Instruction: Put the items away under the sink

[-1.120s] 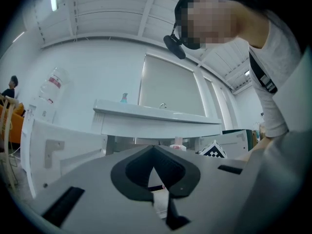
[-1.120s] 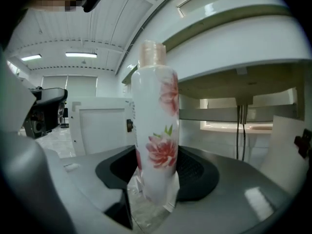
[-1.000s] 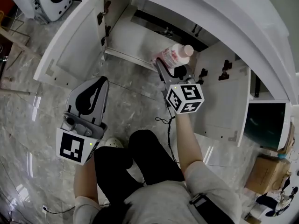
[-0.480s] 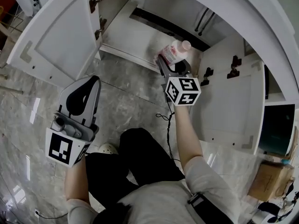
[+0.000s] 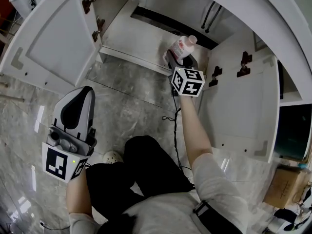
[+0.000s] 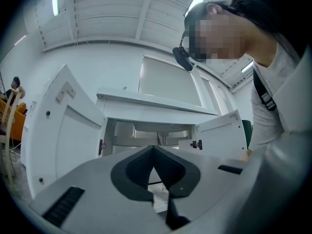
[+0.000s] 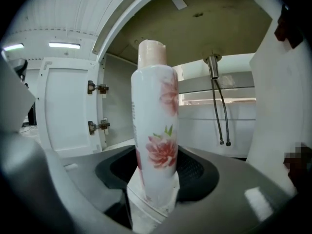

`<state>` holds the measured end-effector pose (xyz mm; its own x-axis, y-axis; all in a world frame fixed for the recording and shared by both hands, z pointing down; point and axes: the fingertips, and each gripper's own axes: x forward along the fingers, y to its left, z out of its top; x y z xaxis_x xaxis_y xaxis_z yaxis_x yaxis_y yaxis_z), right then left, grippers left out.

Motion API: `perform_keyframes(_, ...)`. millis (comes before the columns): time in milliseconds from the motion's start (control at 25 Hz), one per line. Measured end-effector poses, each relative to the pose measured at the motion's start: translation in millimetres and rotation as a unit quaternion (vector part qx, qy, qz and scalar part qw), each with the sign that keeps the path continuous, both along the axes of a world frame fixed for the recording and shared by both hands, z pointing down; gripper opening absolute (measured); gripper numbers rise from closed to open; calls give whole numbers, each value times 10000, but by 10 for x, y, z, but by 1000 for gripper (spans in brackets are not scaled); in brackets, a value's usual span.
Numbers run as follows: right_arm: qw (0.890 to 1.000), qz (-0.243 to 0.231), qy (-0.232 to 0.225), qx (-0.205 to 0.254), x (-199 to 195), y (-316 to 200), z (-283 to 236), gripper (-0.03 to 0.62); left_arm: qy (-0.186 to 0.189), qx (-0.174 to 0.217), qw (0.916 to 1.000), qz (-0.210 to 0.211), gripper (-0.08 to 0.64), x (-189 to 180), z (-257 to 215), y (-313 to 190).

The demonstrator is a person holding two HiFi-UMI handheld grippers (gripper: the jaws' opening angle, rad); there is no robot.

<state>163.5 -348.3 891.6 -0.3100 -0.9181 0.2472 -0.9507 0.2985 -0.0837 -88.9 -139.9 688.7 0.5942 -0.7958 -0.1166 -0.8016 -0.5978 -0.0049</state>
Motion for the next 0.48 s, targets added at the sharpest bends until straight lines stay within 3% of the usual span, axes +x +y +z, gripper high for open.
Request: perform_keyframes(480, 9989, 345, 164, -286, 121, -234, 436, 244, 29, 95, 9999, -34, 6, -18, -52, 78)
